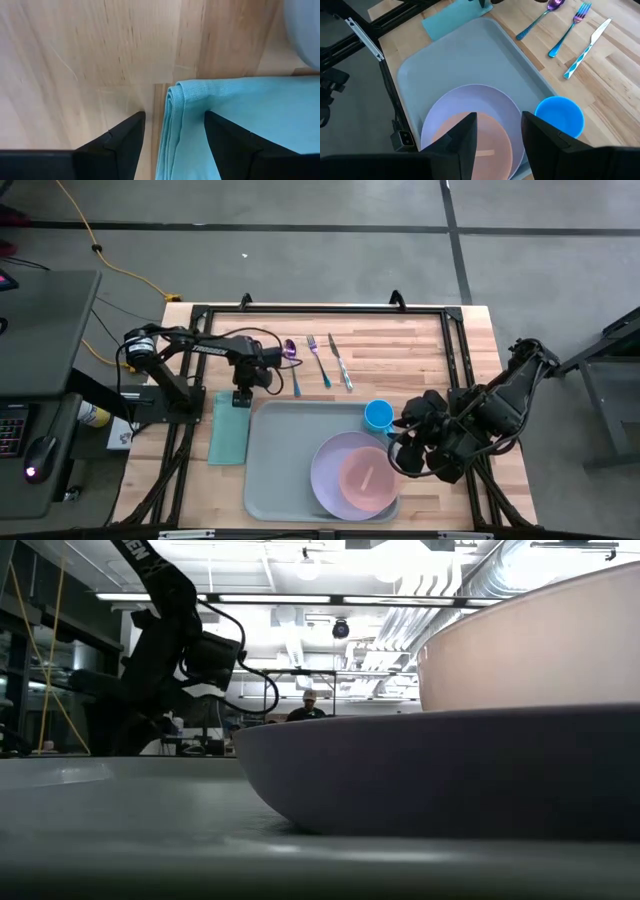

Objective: Set up tray
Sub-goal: Put the light green table napkin on the gray tray to the left of the violet plate

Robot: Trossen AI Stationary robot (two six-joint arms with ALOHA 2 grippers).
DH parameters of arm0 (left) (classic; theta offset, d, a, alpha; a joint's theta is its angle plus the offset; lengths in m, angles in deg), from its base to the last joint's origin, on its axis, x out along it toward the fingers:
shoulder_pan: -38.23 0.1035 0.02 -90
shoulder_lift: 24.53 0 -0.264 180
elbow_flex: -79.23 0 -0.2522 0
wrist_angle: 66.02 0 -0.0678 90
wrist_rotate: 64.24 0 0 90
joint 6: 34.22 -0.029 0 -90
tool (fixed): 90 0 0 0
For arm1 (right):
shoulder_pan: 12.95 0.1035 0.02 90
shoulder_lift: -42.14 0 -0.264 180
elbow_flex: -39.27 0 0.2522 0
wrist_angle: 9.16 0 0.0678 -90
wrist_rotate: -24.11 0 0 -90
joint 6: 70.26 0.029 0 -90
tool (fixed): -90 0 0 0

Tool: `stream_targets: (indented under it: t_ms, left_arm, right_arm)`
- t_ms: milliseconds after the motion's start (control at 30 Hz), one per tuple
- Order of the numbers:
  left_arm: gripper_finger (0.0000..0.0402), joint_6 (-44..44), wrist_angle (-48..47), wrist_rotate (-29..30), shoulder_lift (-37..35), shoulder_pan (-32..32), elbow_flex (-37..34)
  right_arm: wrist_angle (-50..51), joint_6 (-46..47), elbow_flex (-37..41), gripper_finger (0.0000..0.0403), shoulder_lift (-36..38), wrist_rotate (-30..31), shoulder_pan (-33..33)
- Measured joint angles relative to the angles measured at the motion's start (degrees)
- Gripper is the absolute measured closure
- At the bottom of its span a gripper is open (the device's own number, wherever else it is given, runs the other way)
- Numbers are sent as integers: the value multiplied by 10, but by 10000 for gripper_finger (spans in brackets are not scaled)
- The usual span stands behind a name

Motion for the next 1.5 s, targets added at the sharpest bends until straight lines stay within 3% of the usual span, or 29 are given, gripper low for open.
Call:
stream_targets:
  t_ms: [133,567,733,1100,1500]
  left_arm:
    - [153,19,2,24,0,-12,0]
    - [160,36,7,25,0,-17,0]
    - [212,35,16,29,-2,-16,-7]
    - [376,17,25,31,-4,-15,-18]
    - [379,-30,-9,61,-28,-15,8]
  right_arm:
    - [0,0,0,272,0,0,1]
    - [-10,-4,0,272,0,-6,1]
    - [-11,-4,0,272,0,-6,1]
    - [-12,-4,0,272,0,-7,1]
    - [-17,-9,0,272,0,-7,1]
